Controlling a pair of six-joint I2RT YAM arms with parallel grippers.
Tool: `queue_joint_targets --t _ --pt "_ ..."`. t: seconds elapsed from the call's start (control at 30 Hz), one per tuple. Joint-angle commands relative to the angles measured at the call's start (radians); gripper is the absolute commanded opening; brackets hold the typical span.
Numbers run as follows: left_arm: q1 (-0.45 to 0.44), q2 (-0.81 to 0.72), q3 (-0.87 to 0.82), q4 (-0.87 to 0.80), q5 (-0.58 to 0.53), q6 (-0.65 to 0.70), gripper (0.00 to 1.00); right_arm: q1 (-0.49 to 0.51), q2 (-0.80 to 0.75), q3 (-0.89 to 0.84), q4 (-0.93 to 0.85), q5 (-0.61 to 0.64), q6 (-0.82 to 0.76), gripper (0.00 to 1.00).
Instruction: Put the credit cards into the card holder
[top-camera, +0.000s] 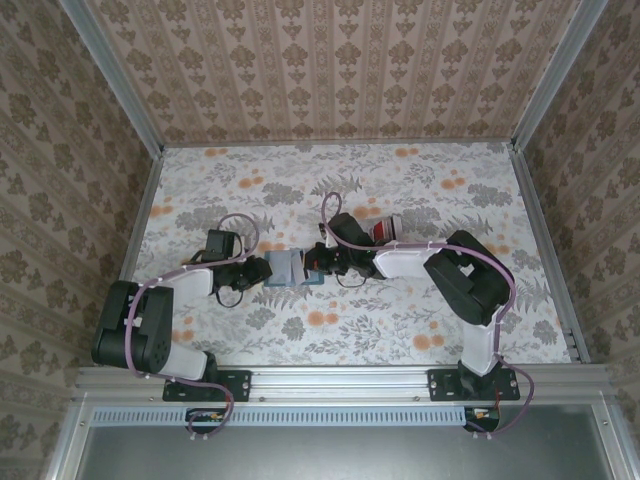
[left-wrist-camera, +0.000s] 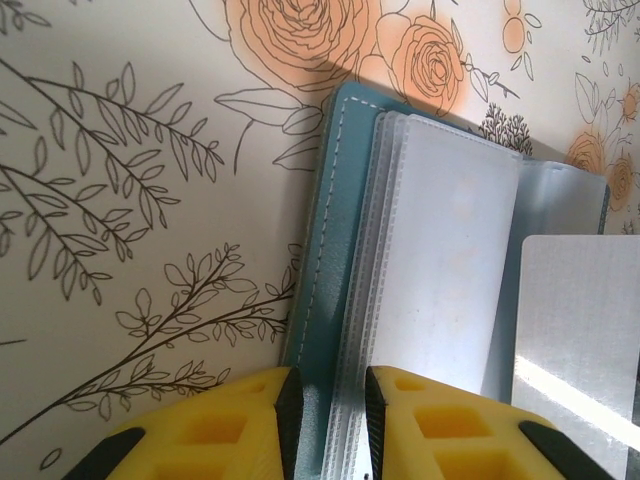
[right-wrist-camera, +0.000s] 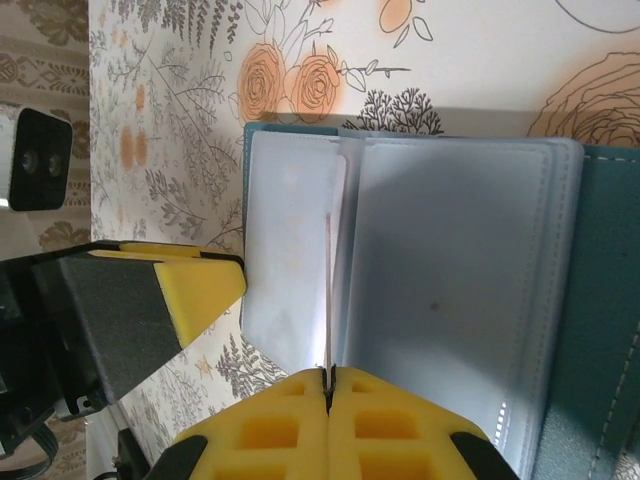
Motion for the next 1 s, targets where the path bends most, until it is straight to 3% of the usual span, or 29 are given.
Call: queue_joint_targets --t 0.0,0.97 --pt "0.001 0.009 -0.032 -0.028 0.001 -0.011 0.27 -0.005 0.012 0.003 0.038 -0.017 0.013 0.02" --pt "-0.014 0.018 -0.048 0.001 -0.005 -0.032 0.27 -0.021 0.111 0.055 0.069 -0.044 0.06 0.02"
